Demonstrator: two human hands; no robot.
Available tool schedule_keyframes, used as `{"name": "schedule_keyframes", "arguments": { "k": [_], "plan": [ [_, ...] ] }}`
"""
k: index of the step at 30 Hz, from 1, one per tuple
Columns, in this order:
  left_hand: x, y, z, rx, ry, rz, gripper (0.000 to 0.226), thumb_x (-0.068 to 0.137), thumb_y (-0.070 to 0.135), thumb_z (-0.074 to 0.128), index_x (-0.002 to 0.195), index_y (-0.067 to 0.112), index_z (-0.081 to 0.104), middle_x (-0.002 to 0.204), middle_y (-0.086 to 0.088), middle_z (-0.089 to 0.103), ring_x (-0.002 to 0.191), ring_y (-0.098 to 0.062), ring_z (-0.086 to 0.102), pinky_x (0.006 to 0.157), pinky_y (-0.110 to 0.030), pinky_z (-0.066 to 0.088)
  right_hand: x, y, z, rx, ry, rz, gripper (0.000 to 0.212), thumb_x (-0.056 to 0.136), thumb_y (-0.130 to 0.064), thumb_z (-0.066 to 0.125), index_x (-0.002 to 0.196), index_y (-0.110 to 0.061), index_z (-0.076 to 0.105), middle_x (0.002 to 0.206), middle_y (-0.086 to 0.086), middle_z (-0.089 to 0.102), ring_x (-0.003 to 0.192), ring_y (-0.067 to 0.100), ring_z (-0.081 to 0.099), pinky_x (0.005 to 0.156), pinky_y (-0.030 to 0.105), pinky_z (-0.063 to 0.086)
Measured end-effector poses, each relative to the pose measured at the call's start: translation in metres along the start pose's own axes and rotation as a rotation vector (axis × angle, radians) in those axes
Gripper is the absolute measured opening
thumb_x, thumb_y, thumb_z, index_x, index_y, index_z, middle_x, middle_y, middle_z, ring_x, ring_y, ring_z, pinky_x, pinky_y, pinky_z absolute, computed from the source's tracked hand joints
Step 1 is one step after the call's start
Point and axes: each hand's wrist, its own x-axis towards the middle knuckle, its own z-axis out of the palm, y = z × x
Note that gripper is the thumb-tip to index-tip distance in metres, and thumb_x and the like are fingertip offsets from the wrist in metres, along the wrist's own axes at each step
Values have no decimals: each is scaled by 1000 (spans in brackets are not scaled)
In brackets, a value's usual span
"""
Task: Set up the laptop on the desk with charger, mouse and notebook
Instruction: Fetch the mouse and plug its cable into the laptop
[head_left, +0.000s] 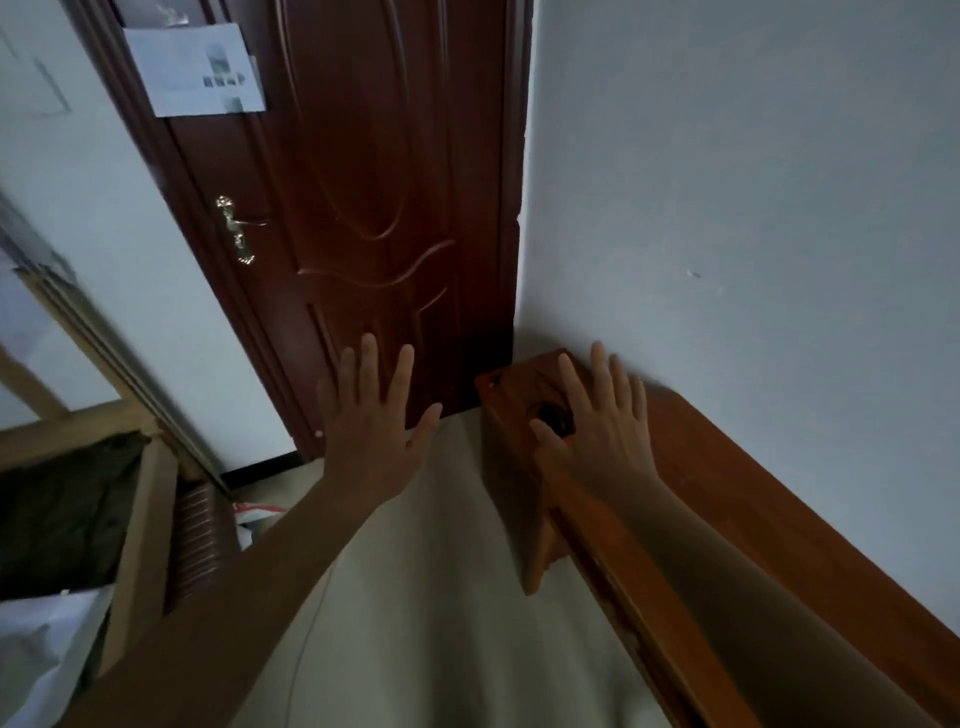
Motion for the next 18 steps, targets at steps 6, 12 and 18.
{"name": "schedule_keyframes", "arguments": {
  "k": [6,12,18],
  "plan": [
    [131,-7,72,-90,-125,96,74,96,64,29,158,27,12,164,-16,7,149,-39,10,112,-67,23,89,32,39,-65,-44,151,82,94,-78,22,160,-33,1,169,9,-6,155,33,-5,123,53,1],
    [213,10,148,-93,-203,159,76,94,68,18,158,29,6,165,-14,2,151,-37,5,113,-64,18,154,71,88,-81,-103,230,84,95,-76,23,161,-29,1,169,11,-7,155,34,-5,125,54,6],
    [303,24,215,-44,-335,210,75,96,66,22,157,30,-2,165,-13,-5,151,-35,-2,117,-61,17,247,116,137,-6,-132,306,82,96,-72,29,161,-27,6,169,14,6,155,34,8,124,52,12]
  ]
}}
